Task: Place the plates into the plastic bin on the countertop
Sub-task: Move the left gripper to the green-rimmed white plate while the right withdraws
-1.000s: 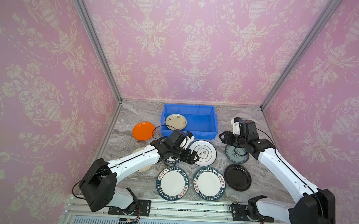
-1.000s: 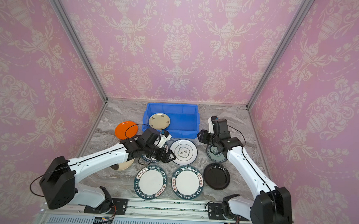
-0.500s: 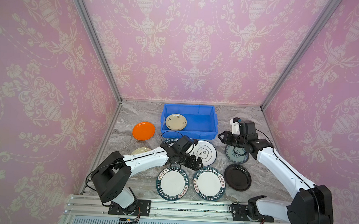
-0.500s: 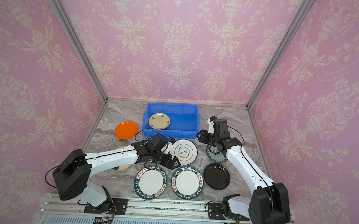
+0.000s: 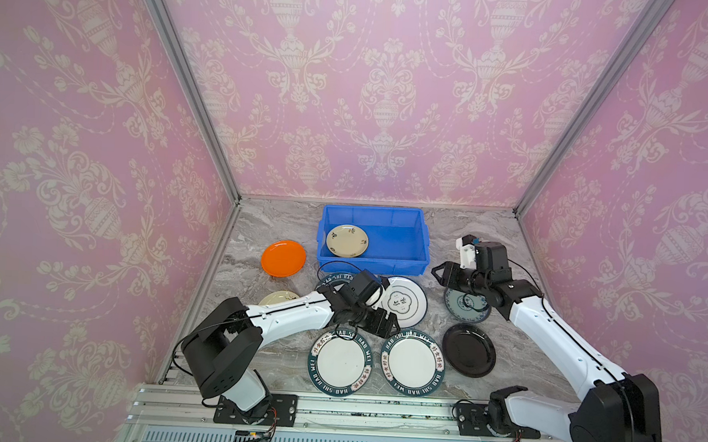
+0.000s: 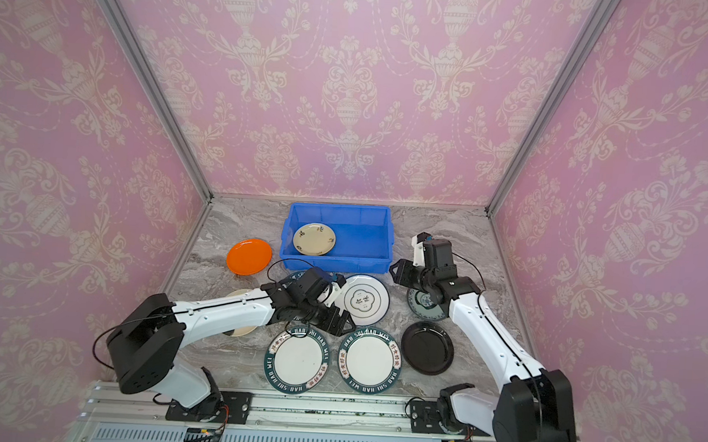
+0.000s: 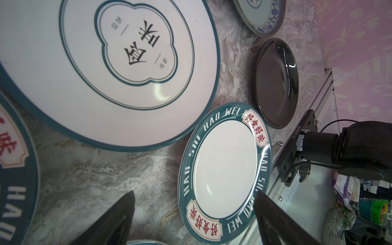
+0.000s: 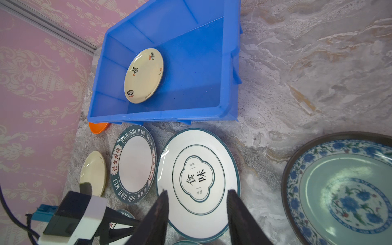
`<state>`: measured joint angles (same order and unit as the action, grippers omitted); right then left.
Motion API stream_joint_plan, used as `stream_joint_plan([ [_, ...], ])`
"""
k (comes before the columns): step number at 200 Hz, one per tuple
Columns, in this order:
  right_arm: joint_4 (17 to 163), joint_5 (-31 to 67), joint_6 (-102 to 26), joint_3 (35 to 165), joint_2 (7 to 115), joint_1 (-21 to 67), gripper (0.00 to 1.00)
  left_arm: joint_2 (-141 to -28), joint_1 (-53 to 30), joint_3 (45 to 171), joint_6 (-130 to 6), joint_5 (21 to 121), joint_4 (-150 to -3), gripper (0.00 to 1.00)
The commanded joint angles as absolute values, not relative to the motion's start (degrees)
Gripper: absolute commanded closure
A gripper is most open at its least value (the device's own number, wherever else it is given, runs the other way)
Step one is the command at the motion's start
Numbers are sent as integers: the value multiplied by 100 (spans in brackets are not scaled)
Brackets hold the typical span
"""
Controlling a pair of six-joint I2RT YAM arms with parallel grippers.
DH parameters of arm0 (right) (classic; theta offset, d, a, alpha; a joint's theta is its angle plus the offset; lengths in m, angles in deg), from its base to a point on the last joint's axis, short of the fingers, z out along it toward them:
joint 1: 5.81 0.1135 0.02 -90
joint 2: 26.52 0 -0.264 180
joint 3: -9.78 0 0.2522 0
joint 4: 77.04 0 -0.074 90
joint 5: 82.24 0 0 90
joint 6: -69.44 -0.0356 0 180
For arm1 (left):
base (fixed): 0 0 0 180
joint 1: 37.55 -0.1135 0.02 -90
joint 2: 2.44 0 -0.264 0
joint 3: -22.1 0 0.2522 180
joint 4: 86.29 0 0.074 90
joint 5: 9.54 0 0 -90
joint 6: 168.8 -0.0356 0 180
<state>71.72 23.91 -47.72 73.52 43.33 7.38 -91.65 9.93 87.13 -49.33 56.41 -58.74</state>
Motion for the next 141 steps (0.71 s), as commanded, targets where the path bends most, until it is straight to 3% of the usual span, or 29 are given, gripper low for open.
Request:
stream_joint_plan([
  [1,7354,2509,-4832,7192,4142,711,54,-8991,1035,8493,-4856,5589,-5913,12],
  [91,7434,2466,-4856,7189,4328,685,54,-9369,1036,8141,-4855,5429,-6549,25],
  [141,7295,2351,-4807,7153,4267,685,54,-9953,1044,8540,-4918,5131,-6466,39],
])
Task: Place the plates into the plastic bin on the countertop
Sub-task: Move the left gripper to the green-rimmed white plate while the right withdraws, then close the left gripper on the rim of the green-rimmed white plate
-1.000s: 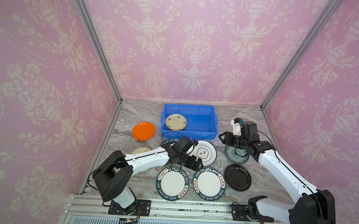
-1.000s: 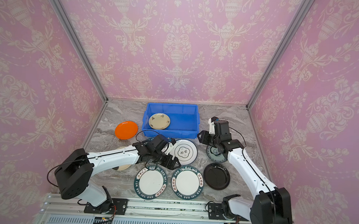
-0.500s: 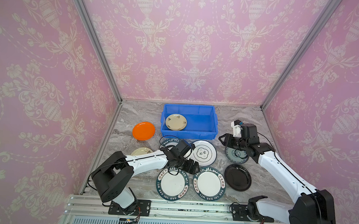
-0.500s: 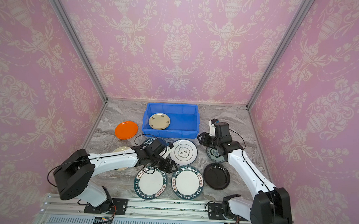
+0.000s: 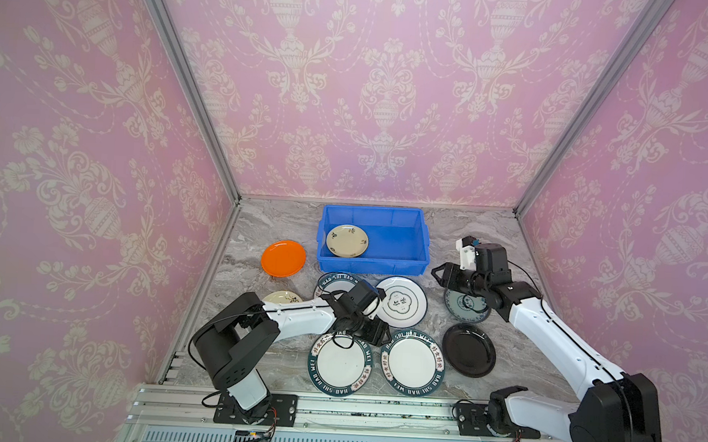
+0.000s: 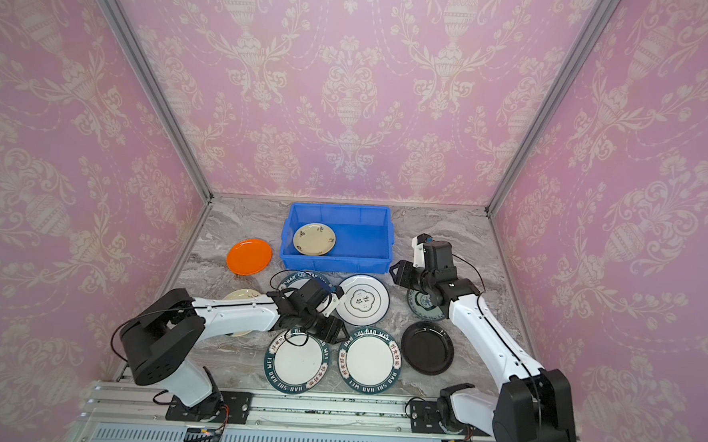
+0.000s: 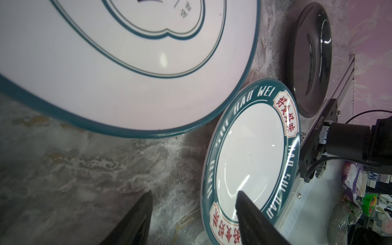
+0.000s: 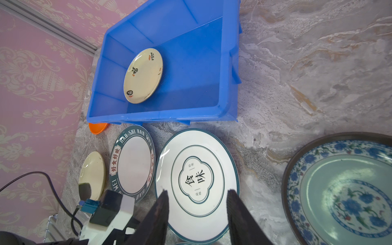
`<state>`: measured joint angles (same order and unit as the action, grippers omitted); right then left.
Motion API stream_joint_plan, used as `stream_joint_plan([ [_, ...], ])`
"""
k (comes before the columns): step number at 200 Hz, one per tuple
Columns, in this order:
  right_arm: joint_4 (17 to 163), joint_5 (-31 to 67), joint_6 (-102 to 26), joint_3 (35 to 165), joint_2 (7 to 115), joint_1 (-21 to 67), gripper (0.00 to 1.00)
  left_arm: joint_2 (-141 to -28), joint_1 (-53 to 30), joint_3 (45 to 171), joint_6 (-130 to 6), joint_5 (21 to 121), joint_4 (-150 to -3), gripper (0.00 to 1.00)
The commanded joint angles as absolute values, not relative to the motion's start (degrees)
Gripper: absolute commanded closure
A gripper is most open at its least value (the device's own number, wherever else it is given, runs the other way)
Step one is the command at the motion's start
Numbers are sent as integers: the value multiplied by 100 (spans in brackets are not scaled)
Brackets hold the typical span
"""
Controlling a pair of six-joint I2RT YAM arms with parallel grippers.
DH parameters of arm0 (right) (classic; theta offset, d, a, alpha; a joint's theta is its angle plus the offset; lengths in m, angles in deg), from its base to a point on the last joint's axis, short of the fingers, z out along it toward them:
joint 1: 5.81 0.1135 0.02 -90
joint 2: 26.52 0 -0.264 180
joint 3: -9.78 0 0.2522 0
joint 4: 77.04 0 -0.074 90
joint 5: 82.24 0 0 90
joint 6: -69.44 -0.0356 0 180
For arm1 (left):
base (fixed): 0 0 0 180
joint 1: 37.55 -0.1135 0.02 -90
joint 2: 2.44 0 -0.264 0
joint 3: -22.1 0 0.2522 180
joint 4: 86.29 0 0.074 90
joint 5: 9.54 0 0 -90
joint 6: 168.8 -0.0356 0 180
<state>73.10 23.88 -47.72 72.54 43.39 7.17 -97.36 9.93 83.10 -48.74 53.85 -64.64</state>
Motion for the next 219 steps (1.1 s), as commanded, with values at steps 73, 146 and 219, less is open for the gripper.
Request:
stream_joint_plan([
  [73,7215,2243,-4745,7127,4263,642,54,-10379,1096,8721,-4867,4752,-6561,60],
  [146,7204,2322,-4719,7105,4318,580,54,-10629,1114,8613,-4660,4526,-6915,69],
  [219,7197,2278,-4693,7057,4261,510,54,-10798,1114,8666,-4686,4472,-6938,86],
])
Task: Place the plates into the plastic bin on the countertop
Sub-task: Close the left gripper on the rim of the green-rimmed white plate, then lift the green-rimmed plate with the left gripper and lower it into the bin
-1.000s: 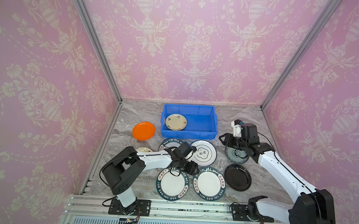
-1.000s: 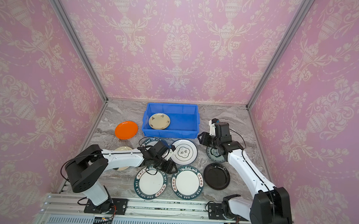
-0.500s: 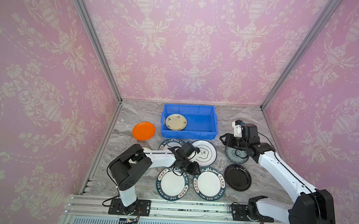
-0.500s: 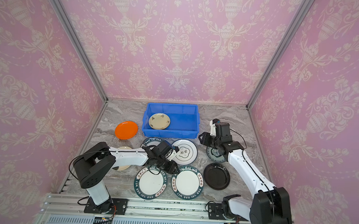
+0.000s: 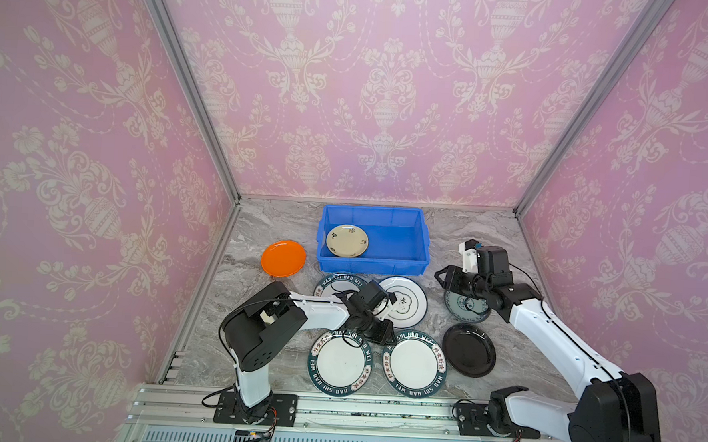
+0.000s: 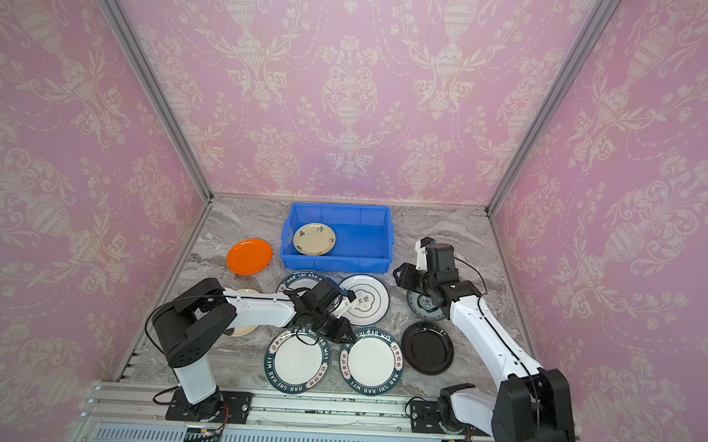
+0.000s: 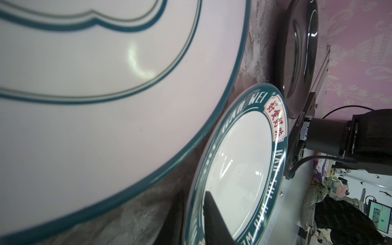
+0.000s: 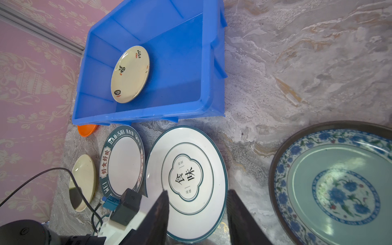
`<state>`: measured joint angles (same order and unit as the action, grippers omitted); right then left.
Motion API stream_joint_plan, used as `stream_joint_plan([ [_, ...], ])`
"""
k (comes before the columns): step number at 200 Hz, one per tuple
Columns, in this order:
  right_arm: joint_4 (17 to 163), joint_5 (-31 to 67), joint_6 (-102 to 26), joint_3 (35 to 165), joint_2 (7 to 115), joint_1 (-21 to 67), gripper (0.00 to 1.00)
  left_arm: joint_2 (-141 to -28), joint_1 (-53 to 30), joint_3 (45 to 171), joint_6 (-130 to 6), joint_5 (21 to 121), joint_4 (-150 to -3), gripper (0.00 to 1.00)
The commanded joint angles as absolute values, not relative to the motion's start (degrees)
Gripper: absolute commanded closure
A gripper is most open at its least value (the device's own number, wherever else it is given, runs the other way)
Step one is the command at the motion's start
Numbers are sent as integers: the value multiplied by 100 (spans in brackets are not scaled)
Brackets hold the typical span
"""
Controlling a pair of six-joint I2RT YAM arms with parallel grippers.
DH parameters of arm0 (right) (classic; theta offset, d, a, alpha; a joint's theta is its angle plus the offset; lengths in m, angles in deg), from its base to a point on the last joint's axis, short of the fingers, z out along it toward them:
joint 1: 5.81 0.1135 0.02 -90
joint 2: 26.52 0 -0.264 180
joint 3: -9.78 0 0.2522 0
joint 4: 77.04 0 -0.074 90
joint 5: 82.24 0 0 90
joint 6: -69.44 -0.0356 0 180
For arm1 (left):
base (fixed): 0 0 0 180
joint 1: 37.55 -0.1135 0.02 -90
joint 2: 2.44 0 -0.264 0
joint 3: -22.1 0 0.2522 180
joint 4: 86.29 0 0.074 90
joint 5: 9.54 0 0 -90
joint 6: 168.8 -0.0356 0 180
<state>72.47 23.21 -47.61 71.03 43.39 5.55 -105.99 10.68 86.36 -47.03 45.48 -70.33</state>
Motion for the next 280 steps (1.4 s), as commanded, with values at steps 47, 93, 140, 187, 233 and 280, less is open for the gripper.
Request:
stream_joint_plan([
  [47,7163,2384,-4675,7160,4333,492,54,-10752,1114,8842,-4769,4243,-6769,100],
  [93,7214,2496,-4744,7265,4410,492,54,-10176,1114,9274,-5382,4484,-5590,100],
  [140,7267,2534,-4937,7445,4366,492,55,-9300,922,9763,-5634,4834,-4704,100],
  [187,7091,1795,-5132,7797,4061,337,54,-8878,263,10973,-5842,5641,-3630,100],
  [233,6838,1648,-5140,8414,4170,169,54,-8860,-864,11795,-5495,6347,-4341,100],
  [280,6781,1919,-5275,9248,4964,115,54,-10247,-1659,12919,-4606,5737,-5285,100],
])
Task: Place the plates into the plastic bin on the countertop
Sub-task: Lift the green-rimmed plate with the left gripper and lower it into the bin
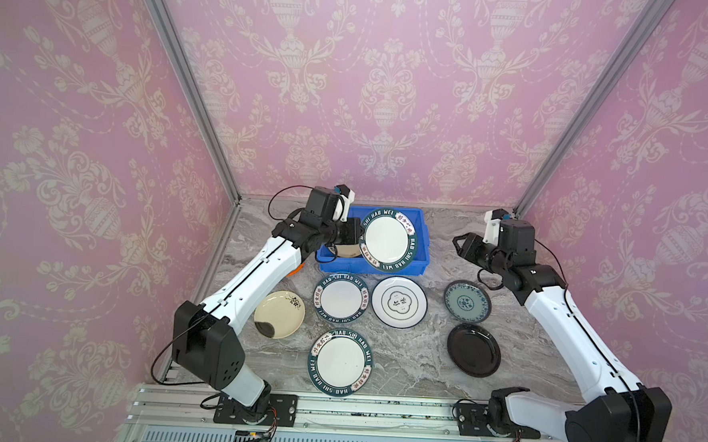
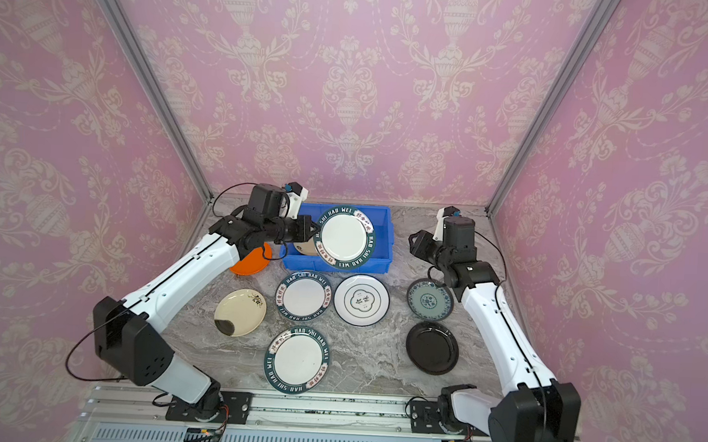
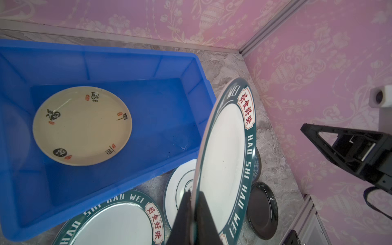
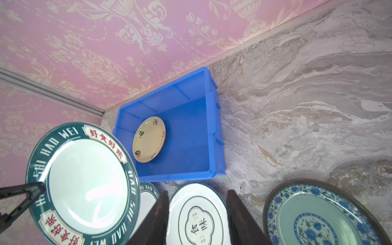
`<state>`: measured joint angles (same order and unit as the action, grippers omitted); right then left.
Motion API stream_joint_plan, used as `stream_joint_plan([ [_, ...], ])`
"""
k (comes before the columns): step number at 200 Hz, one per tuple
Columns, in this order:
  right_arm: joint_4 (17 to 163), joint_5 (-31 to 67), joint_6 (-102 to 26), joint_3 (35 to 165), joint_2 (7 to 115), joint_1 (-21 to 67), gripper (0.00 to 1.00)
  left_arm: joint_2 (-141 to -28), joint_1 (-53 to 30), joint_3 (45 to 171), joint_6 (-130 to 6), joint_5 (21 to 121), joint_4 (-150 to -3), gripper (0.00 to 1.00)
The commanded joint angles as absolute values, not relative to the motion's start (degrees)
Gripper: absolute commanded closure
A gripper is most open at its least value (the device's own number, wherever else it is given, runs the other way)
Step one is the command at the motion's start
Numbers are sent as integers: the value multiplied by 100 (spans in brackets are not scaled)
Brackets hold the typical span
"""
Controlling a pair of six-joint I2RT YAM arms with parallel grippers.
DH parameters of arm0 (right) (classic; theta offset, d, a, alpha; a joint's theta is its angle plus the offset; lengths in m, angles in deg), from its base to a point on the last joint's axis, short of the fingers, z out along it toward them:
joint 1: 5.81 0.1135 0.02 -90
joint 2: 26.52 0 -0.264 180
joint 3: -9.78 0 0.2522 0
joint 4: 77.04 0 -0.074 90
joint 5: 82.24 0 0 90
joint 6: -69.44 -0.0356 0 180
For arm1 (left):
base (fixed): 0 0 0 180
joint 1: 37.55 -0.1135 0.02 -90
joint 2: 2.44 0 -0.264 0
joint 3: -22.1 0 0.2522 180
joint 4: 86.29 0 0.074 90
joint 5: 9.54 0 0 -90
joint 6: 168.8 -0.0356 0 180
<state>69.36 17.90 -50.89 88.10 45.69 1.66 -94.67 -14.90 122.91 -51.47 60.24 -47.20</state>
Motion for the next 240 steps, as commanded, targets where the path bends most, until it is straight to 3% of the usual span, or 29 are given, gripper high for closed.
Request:
stream_joint_plan([
  [1,6782,1919,-5282,9264,4979,114,54,-10291,-1665,12959,-4595,5714,-5293,100],
  [84,7012,2523,-5866,10042,6051,96,55,-12315,-1845,14371,-4075,5457,-5321,100],
  [240,6917,2638,-5795,10149,6423,109,55,-13330,-1795,14461,-3969,5610,-5465,100],
])
